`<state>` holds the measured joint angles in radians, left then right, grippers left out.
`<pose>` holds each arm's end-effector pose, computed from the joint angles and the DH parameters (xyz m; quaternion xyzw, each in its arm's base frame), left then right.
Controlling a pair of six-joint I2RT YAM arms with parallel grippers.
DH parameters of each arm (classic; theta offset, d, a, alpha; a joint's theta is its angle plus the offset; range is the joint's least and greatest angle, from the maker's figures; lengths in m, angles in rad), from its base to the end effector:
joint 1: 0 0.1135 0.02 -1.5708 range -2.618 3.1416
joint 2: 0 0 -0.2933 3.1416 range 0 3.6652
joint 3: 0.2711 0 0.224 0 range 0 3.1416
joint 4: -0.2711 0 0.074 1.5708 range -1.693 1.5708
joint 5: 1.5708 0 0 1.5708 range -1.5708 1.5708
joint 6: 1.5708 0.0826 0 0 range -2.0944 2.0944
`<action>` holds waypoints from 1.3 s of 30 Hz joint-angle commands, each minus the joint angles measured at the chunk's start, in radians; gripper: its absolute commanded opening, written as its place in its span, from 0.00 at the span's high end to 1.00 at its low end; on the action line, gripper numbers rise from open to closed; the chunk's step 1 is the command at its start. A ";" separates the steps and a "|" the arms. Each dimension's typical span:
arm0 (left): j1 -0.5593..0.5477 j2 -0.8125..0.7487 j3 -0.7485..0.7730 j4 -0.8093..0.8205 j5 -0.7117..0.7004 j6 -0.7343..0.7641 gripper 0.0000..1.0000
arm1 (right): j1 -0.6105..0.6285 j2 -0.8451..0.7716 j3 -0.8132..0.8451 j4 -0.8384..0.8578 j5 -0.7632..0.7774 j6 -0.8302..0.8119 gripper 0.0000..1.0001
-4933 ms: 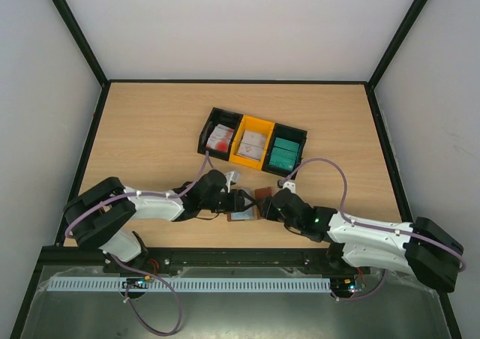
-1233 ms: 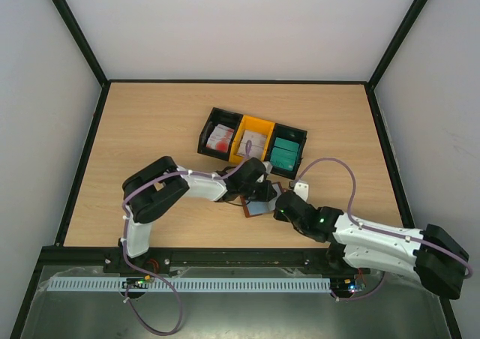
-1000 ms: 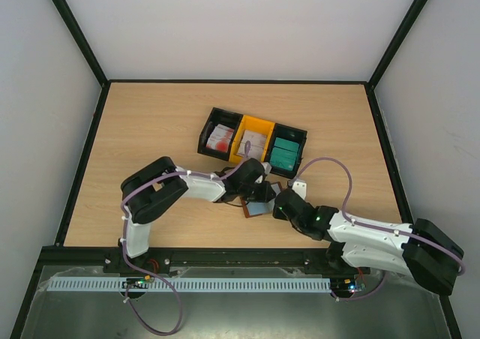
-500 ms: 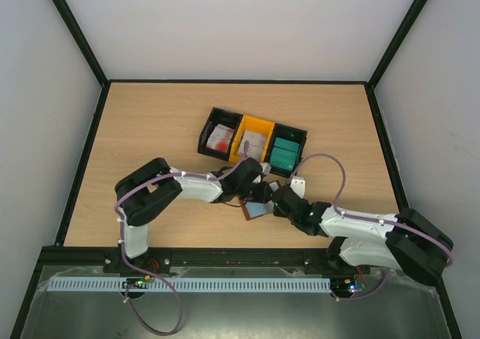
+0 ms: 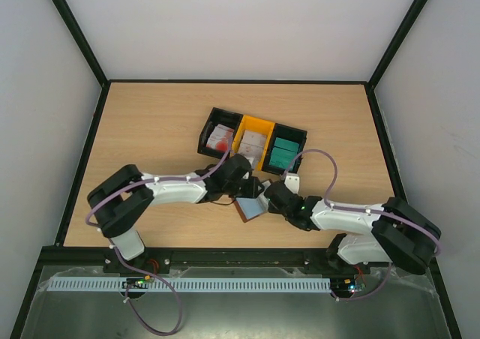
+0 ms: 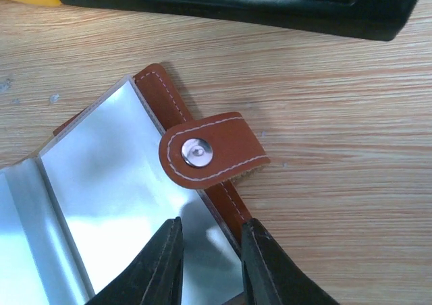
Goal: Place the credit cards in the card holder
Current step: Open the card holder at the center of the board.
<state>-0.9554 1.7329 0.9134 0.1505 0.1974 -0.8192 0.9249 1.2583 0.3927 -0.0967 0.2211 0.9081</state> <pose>0.2062 -0.3197 0.1901 0.1038 0.8907 -0.3923 0.2051 0.1371 0.1518 0.1403 0.0251 0.9485 0.1722 0.2647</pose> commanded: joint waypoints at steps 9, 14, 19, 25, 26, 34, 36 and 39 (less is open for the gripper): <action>0.018 -0.315 -0.273 -0.142 -0.177 -0.066 0.64 | 0.281 0.086 -0.022 -0.046 0.043 0.593 0.72; 0.019 -0.390 -0.339 -0.145 -0.183 -0.094 0.62 | 0.310 0.116 0.035 -0.027 0.041 0.655 0.69; 0.021 -0.396 -0.332 -0.126 -0.126 -0.096 0.62 | 0.309 0.102 0.143 -0.131 0.103 0.581 0.68; 0.024 -0.374 -0.301 -0.117 -0.120 -0.091 0.62 | 0.272 0.057 0.215 -0.211 0.088 0.442 0.65; 0.025 -0.369 -0.294 -0.118 -0.118 -0.088 0.62 | 0.262 0.052 0.221 -0.219 0.076 0.418 0.65; 0.028 -0.315 -0.274 -0.084 -0.085 -0.086 0.63 | 0.231 -0.033 0.283 -0.281 0.033 0.244 0.65; 0.028 -0.300 -0.274 -0.061 -0.071 -0.090 0.64 | 0.219 -0.071 0.297 -0.298 0.031 0.200 0.65; 0.028 -0.275 -0.267 -0.029 -0.047 -0.091 0.66 | 0.178 -0.135 0.318 -0.321 0.021 0.097 0.63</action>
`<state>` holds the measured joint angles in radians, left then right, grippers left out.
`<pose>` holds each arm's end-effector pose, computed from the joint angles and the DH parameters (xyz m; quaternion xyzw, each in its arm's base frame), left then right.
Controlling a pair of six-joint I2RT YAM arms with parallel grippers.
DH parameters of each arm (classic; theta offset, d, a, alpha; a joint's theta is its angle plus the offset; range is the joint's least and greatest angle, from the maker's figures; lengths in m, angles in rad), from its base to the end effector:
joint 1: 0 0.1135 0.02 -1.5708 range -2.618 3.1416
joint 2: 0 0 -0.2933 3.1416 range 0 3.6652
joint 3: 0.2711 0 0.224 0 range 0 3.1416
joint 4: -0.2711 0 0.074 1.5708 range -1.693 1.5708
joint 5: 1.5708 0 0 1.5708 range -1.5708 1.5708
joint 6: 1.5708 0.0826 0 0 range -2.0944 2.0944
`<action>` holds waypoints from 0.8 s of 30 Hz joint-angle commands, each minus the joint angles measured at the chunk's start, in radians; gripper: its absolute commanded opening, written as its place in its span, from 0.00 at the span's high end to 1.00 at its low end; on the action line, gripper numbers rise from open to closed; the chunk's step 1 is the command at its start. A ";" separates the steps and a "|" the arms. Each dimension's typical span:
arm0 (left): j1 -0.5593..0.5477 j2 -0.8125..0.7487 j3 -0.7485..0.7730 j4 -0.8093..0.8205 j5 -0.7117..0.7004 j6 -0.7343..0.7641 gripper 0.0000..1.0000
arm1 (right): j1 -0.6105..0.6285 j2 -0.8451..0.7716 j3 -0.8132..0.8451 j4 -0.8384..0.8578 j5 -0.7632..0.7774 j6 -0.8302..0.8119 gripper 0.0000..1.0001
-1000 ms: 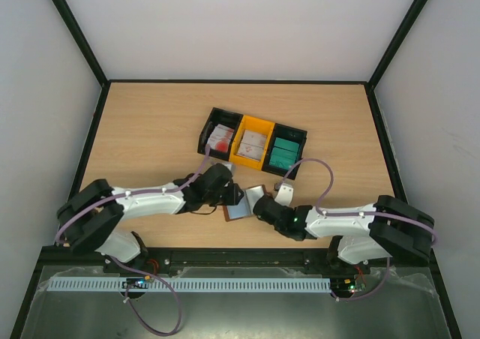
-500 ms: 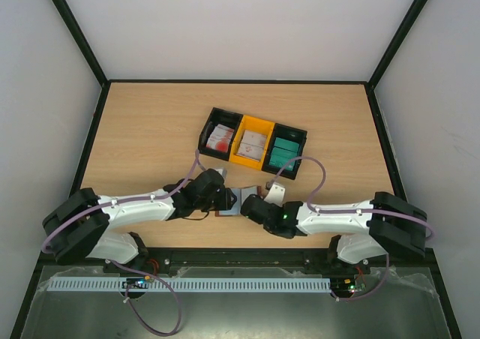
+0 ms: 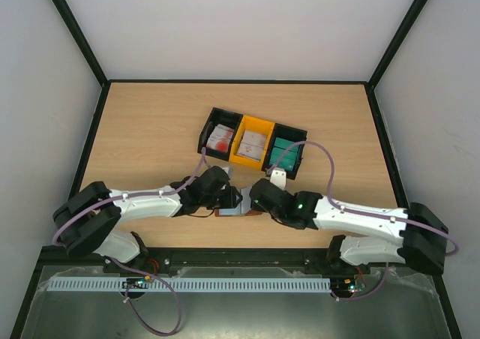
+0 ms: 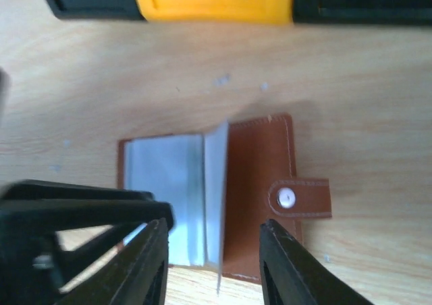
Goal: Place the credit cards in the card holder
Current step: Open the card holder at the center of the board, then pick up the credit card from the storage box.
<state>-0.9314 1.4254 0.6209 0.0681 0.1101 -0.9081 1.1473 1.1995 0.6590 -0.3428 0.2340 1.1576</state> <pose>0.1634 -0.2350 0.1850 0.0329 0.9125 -0.3523 0.2052 0.1109 0.1995 0.2079 0.0442 0.9348 0.2612 0.2364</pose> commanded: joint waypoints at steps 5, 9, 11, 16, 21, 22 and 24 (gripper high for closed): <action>0.006 0.025 0.025 0.033 -0.002 -0.004 0.66 | -0.140 -0.134 0.138 -0.078 0.015 -0.438 0.50; 0.016 0.011 0.022 0.015 -0.034 -0.006 0.67 | -0.242 -0.074 0.237 -0.038 -0.040 -0.666 0.40; 0.022 0.007 0.019 0.021 -0.030 -0.011 0.66 | -0.283 -0.010 0.287 -0.047 -0.124 -0.792 0.37; 0.031 0.006 0.000 0.055 -0.001 -0.020 0.67 | -0.317 0.170 0.392 -0.100 -0.230 -1.007 0.35; 0.045 -0.006 -0.020 0.058 0.012 -0.029 0.67 | -0.367 0.355 0.517 -0.181 -0.334 -1.108 0.41; 0.046 -0.008 -0.026 0.060 0.015 -0.033 0.67 | -0.375 0.379 0.532 -0.188 -0.331 -1.116 0.41; 0.049 -0.008 -0.040 0.072 0.026 -0.041 0.67 | -0.399 0.418 0.545 -0.189 -0.320 -1.130 0.41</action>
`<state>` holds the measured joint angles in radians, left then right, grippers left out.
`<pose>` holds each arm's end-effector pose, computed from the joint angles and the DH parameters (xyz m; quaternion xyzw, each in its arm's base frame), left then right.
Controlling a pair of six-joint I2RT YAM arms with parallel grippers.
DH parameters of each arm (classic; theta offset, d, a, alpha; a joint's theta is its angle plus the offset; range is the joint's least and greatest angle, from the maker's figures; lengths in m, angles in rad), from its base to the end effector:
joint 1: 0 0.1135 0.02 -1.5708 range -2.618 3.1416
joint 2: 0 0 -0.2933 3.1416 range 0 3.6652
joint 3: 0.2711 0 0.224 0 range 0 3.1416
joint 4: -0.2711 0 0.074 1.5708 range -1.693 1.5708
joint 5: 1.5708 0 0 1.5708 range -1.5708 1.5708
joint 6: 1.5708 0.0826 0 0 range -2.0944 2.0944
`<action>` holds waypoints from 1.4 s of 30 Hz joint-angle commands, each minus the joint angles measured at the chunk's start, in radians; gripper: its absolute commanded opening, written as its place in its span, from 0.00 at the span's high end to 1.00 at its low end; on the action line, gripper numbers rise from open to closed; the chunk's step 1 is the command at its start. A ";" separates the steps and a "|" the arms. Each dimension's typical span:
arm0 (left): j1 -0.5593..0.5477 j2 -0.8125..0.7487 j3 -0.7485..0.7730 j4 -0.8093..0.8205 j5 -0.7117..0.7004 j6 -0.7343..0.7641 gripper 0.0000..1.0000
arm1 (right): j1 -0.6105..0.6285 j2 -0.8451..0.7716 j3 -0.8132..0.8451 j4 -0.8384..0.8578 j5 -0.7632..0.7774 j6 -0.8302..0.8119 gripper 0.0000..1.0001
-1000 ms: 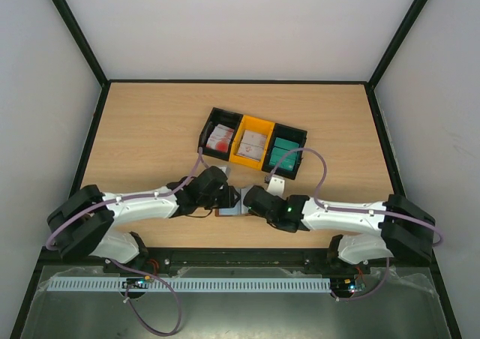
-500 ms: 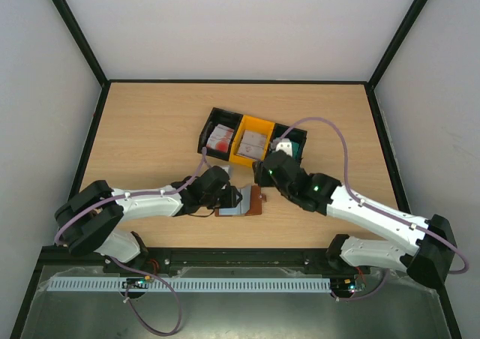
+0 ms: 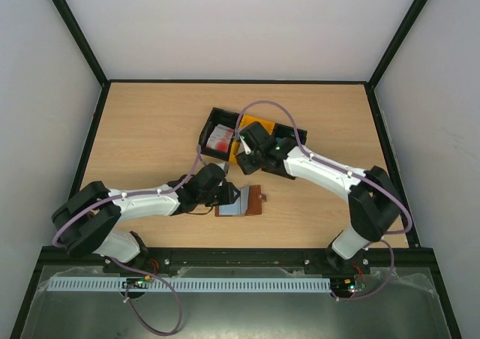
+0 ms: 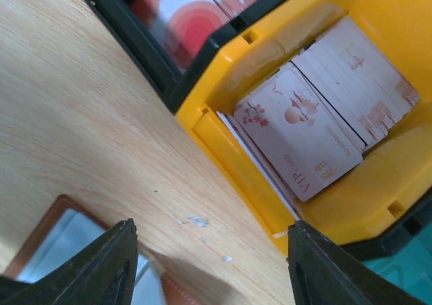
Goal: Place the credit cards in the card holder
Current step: Pick up the credit card from the storage box.
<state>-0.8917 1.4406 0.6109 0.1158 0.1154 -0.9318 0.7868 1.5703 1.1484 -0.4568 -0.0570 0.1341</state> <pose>0.1746 -0.2315 0.1834 0.0058 0.9084 -0.3600 0.2125 0.2376 0.2449 0.2527 -0.3106 0.8876 0.1747 0.2918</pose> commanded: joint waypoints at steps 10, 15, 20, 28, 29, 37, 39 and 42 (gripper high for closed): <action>0.009 -0.011 -0.061 0.071 0.051 -0.052 0.67 | -0.122 0.224 0.119 -0.060 -0.122 -0.161 0.45; 0.008 -0.010 -0.059 0.073 0.058 -0.054 0.67 | -0.121 0.294 0.174 -0.077 -0.162 -0.177 0.50; 0.008 -0.014 -0.061 0.070 0.063 -0.053 0.67 | -0.121 0.355 0.232 -0.101 -0.111 -0.197 0.51; 0.009 -0.021 -0.063 0.074 0.070 -0.050 0.67 | -0.121 0.397 0.267 -0.164 -0.138 -0.242 0.65; 0.010 -0.022 -0.063 0.074 0.070 -0.050 0.67 | -0.121 0.391 0.271 -0.168 -0.141 -0.238 0.69; 0.009 -0.019 -0.067 0.082 0.070 -0.049 0.67 | -0.121 0.336 0.292 -0.181 -0.173 -0.189 0.86; 0.009 -0.020 -0.070 0.082 0.070 -0.050 0.67 | -0.121 0.337 0.291 -0.183 -0.158 -0.174 0.90; 0.009 -0.020 -0.070 0.084 0.071 -0.050 0.67 | -0.122 0.331 0.292 -0.171 -0.139 -0.159 0.95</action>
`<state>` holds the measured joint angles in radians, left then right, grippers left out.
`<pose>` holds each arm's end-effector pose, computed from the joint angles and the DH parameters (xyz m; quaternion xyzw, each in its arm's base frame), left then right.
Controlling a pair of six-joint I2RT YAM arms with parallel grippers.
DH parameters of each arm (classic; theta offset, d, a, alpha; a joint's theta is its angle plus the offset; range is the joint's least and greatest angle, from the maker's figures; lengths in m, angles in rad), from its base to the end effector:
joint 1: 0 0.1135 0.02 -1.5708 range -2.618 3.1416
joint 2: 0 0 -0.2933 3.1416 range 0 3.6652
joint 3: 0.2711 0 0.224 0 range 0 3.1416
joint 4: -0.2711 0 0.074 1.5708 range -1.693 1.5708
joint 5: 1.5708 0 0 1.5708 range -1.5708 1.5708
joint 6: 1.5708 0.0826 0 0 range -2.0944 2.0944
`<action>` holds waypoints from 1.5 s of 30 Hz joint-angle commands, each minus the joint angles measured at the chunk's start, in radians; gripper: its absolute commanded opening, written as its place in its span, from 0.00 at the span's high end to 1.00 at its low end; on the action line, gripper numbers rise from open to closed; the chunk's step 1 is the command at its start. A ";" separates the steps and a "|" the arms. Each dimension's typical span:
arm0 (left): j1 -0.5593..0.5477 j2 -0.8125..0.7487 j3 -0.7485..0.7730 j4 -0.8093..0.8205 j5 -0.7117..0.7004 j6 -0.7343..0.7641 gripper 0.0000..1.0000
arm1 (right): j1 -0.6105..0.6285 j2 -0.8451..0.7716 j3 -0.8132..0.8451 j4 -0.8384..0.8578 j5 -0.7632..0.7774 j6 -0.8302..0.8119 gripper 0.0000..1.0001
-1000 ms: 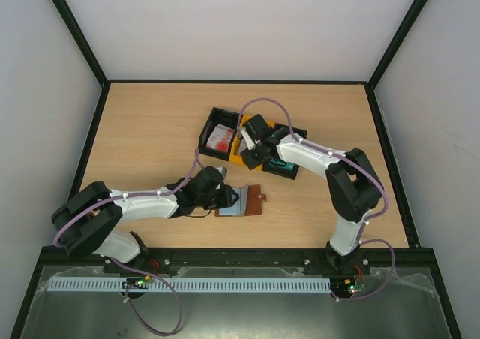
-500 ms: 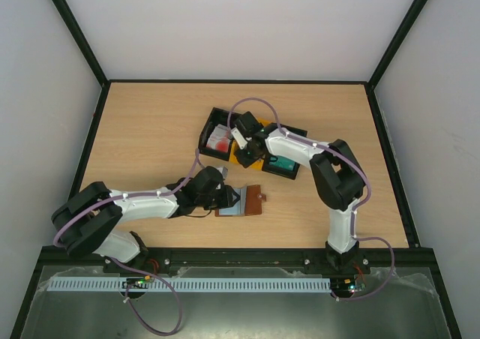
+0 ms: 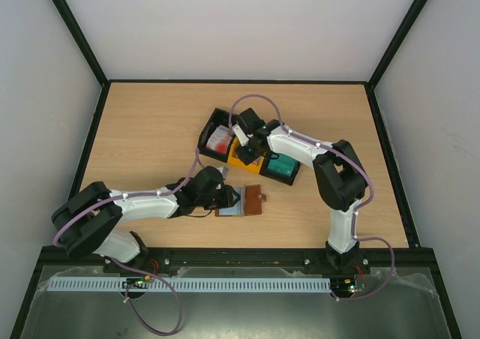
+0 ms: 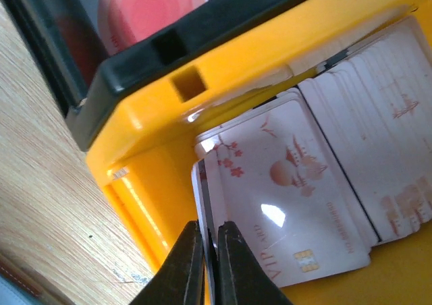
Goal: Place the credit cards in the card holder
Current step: Pick up the credit card from the storage box.
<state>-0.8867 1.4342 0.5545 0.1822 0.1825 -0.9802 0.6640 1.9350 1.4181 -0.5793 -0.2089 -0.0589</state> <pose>0.1671 -0.2287 0.1763 -0.0037 0.9032 -0.3876 0.1842 0.3143 0.2677 0.1954 -0.3648 0.8956 0.1664 0.1930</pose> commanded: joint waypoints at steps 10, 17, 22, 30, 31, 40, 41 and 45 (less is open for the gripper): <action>0.002 0.011 0.000 0.047 0.028 0.000 0.66 | 0.002 -0.128 0.020 0.047 0.123 0.091 0.98; -0.005 0.047 0.011 0.079 0.041 -0.005 0.66 | 0.002 -0.220 0.013 0.071 0.230 0.157 0.98; -0.043 0.092 0.030 0.114 0.039 -0.021 0.67 | 0.002 -0.417 -0.064 0.121 0.192 0.298 0.98; -0.102 0.187 0.089 0.135 -0.004 -0.031 0.67 | 0.002 -0.854 -0.440 0.223 0.070 0.603 0.98; -0.107 0.199 0.096 0.129 -0.016 -0.043 0.68 | 0.002 -0.906 -0.493 0.241 0.036 0.641 0.98; -0.129 0.237 0.103 0.125 -0.072 -0.104 0.67 | 0.002 -1.247 -0.827 0.318 -0.088 0.890 0.98; -0.133 0.229 0.101 0.127 -0.074 -0.106 0.67 | 0.002 -1.268 -0.844 0.321 -0.093 0.897 0.98; -0.145 0.150 0.086 0.127 -0.110 -0.108 0.66 | 0.002 -1.322 -0.883 0.366 -0.162 0.905 0.98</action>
<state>-1.0157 1.6485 0.6441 0.3080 0.1219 -1.0771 0.6632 0.6613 0.5613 -0.3008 -0.2943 0.7883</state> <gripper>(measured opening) 0.332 0.023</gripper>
